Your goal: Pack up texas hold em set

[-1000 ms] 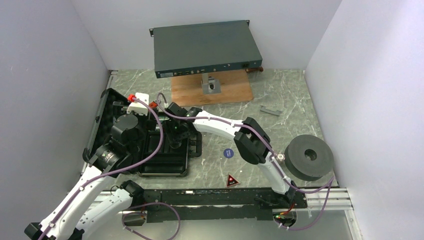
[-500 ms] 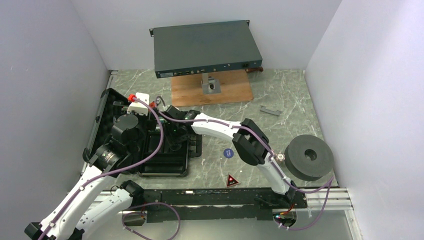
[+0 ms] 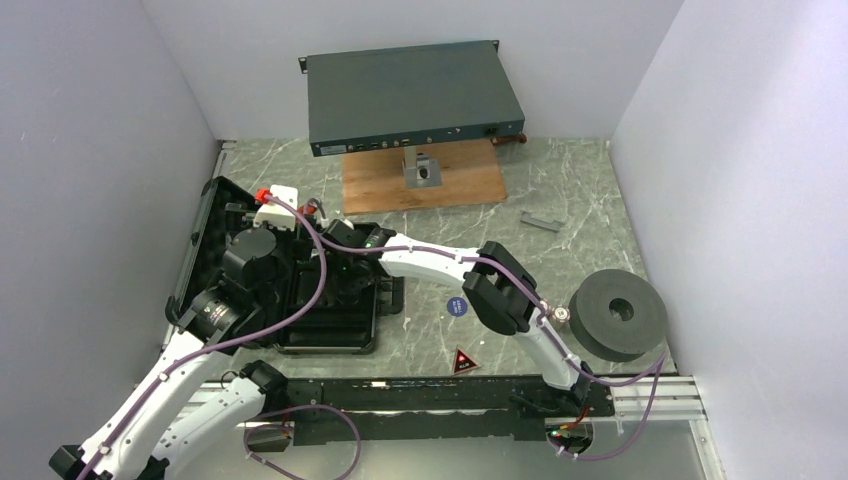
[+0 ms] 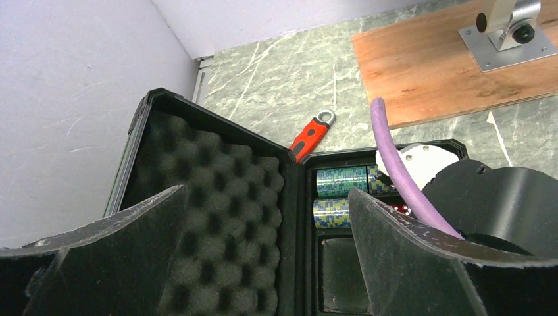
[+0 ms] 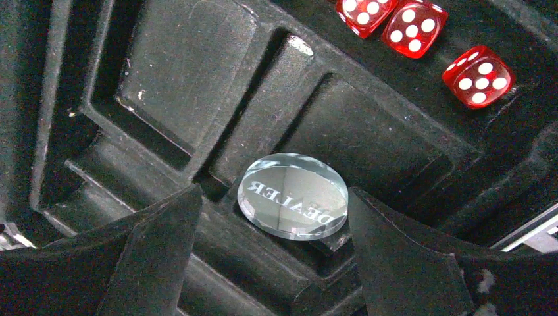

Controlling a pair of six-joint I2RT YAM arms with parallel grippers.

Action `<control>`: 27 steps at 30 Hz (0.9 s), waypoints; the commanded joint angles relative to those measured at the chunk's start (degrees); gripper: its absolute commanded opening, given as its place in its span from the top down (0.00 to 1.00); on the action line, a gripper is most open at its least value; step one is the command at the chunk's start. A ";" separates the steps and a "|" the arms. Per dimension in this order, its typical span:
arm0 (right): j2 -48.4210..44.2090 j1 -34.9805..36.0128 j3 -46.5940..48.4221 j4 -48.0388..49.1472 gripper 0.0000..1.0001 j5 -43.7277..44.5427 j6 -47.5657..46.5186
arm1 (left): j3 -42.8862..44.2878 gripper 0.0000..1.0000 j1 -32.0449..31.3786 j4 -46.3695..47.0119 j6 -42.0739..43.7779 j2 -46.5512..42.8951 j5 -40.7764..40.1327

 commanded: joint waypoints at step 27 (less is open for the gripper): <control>-5.52 -0.41 -1.35 7.23 0.65 -10.58 -1.70 | 0.89 0.01 0.61 0.62 -1.06 -0.08 -6.65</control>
